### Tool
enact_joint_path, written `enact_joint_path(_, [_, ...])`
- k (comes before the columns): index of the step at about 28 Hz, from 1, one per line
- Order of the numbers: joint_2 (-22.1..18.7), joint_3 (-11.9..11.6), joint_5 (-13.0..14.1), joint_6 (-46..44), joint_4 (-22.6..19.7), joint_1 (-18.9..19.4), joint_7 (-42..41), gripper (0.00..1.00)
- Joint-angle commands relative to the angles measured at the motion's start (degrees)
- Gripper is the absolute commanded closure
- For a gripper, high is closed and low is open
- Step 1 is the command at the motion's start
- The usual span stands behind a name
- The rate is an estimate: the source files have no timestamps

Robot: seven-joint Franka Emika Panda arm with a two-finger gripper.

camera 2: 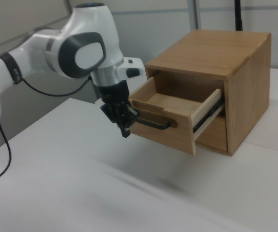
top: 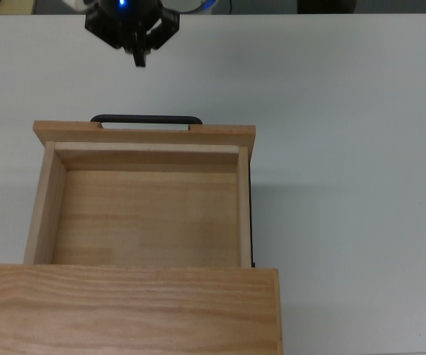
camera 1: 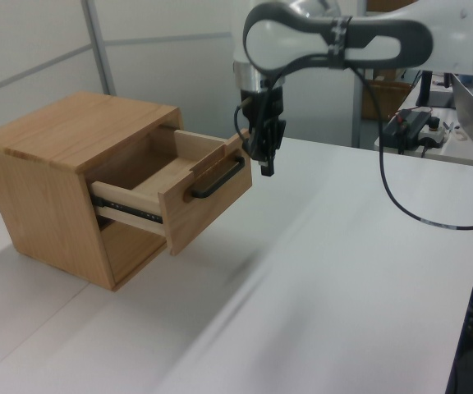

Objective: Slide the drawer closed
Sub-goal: 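Move the gripper down to the open drawer's front panel near the black handle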

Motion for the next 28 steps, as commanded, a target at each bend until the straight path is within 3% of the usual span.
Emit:
enact_joint_path(1, [2.50, -0.08, -2.62, 4.02, 0.01, 2.06, 1.81, 1.00])
enact_joint_path(12, [7.07, 2.47, -7.64, 12.55, 0.10, 2.33, 7.53, 1.00])
enact_joint_path(28, [11.03, 2.47, -8.34, 27.13, 1.60, 2.24, 13.06, 1.00])
